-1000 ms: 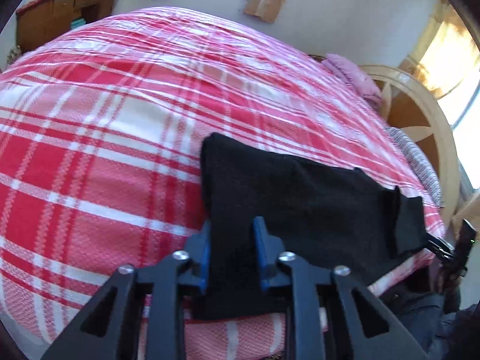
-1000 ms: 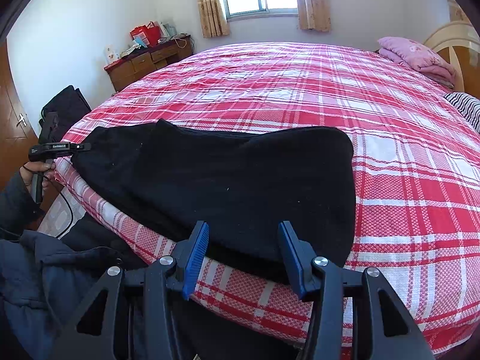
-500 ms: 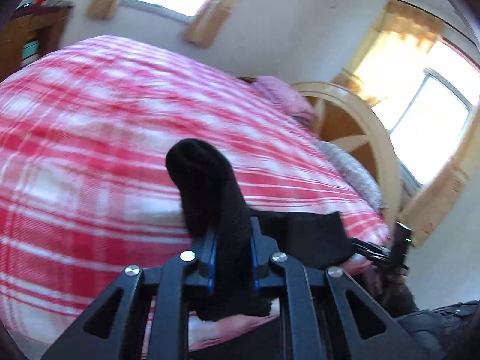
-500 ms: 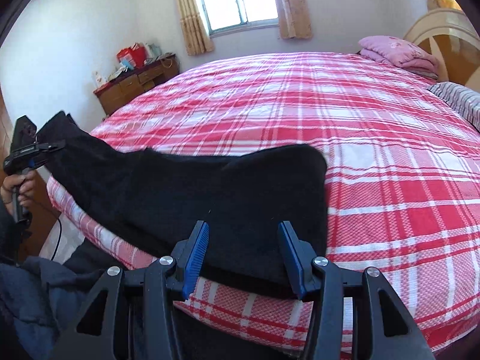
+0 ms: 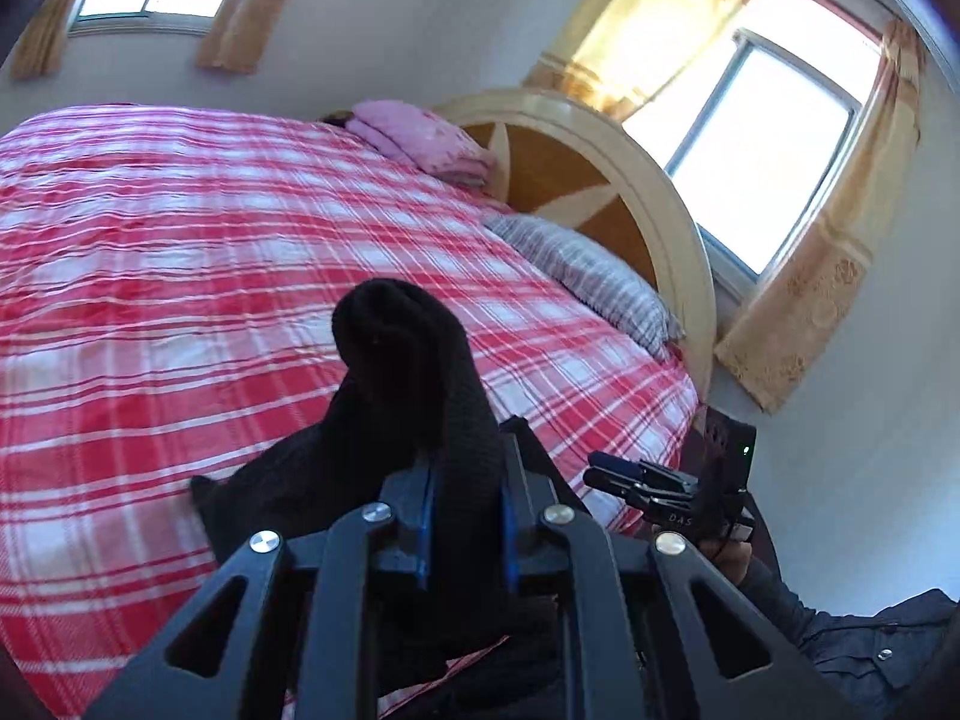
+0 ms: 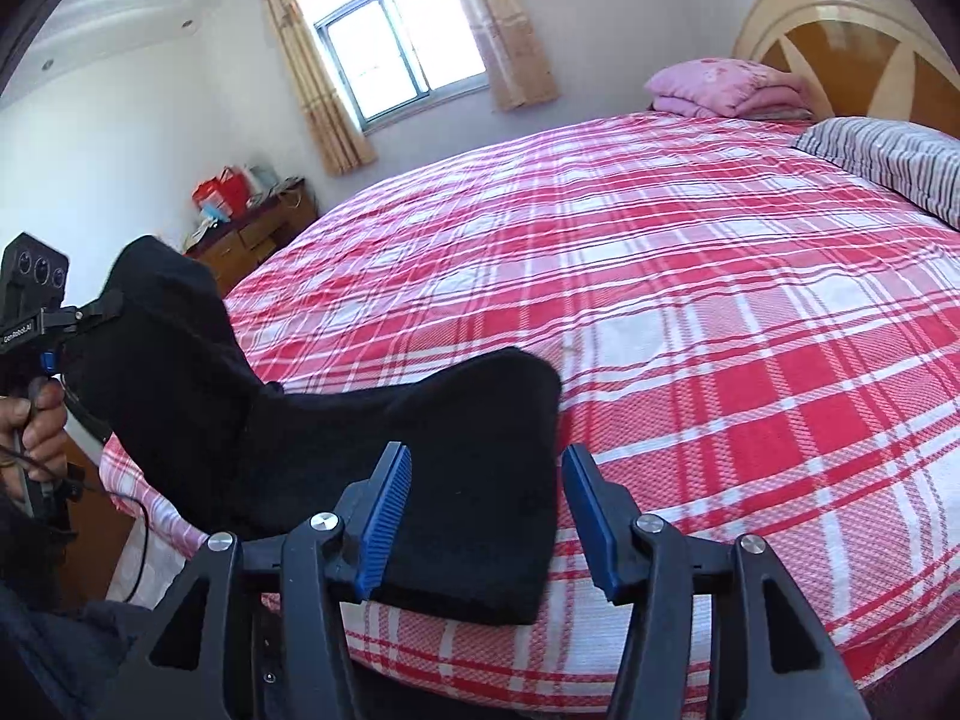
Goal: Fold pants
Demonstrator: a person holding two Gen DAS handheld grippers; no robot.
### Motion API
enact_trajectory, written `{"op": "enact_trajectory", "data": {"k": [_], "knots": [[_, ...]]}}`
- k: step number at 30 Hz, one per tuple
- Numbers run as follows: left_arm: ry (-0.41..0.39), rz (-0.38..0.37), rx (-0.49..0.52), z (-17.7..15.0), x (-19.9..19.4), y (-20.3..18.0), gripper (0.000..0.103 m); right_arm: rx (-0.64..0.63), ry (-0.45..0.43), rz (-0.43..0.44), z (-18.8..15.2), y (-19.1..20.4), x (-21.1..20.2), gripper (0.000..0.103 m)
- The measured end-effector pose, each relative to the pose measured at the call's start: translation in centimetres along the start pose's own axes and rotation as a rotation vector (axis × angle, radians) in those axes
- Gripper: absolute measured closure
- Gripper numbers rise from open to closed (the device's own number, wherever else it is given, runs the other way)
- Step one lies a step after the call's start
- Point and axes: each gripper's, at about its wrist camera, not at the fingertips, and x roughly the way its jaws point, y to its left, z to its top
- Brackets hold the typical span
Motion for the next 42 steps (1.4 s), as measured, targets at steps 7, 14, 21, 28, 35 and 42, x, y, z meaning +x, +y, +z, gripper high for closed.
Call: {"op": "enact_trajectory", "data": {"k": [7,14,21,28,35,42], "knots": [[0.129,-0.021,0.062,-0.5,6.6,-3.4,0.086,0.028,0.001,-0.011,0.2,-1.0,0.0,0.048],[0.237,0.047,0.179,-2.6,13.2,-5.7,0.082,0.011,0.009,-0.015,-0.1,-1.0,0.5,0.048],[0.068,0.170,0.325,-2.6,8.2,-7.6,0.026,0.019,0.003,0.038,0.2,-0.5,0.2,0.048],[-0.036,0.404,0.332,-4.2,5.1,-4.0,0.001,0.048,0.035,0.099,1.3,0.8,0.9,0.033],[0.067,0.430,0.181,-5.9,7.0,0.5,0.001,0.012,0.178,0.027,0.2,1.7,4.0,0.061],[0.114,0.438,0.153,-7.1,8.0,1.3,0.001,-0.041,0.157,-0.009,0.3,1.8,2.6,0.087]]}}
